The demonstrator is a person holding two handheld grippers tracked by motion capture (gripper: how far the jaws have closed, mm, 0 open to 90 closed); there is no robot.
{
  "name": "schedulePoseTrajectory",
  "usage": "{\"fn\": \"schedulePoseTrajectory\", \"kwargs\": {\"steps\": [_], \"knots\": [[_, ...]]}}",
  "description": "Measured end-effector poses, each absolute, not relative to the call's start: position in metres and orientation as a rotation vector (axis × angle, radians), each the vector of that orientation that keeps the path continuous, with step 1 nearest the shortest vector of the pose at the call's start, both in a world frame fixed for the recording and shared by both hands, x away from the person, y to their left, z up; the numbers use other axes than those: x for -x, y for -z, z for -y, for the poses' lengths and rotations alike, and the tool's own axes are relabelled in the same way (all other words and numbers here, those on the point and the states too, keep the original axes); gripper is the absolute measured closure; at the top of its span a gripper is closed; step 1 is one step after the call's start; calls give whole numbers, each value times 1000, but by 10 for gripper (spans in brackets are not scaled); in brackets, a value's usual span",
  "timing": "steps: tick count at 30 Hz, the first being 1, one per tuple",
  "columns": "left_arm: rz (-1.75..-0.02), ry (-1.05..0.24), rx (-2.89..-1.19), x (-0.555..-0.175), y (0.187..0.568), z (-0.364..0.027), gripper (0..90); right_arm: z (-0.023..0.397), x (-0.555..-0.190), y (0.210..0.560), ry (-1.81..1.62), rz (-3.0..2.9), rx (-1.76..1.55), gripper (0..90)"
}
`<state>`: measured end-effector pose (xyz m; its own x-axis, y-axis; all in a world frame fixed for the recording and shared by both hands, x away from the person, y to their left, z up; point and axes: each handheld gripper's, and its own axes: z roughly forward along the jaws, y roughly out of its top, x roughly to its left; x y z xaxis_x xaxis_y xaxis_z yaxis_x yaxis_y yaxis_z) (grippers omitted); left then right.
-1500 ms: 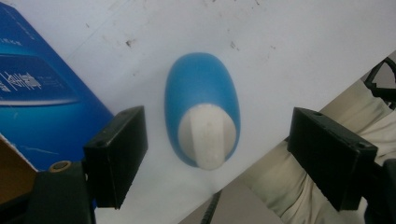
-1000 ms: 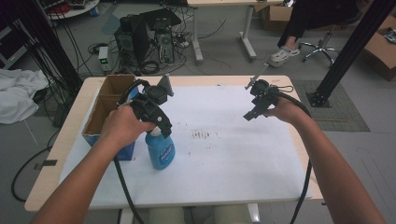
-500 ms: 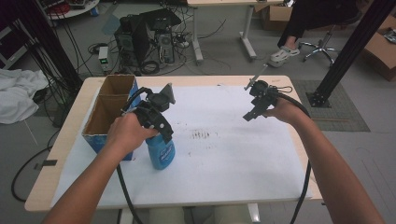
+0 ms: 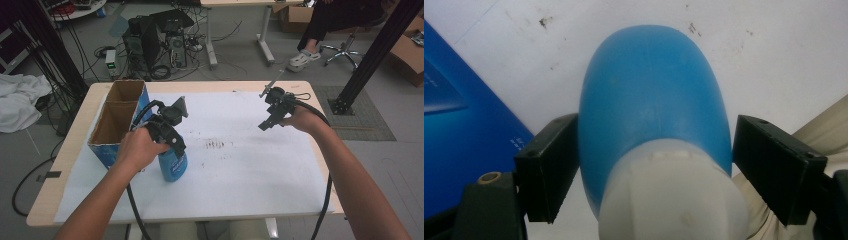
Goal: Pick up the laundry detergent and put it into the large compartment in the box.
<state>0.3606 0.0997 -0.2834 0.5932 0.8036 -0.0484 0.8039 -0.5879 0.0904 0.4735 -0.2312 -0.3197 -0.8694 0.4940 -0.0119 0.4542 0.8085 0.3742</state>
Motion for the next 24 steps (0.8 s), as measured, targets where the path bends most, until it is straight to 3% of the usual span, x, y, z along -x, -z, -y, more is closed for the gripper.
{"fn": "schedulePoseTrajectory", "kwargs": {"steps": [24], "knots": [[-1374,-1,-2707,-362,290,-100,261,232,-473,319,-557,-2881,-760,171]]}}
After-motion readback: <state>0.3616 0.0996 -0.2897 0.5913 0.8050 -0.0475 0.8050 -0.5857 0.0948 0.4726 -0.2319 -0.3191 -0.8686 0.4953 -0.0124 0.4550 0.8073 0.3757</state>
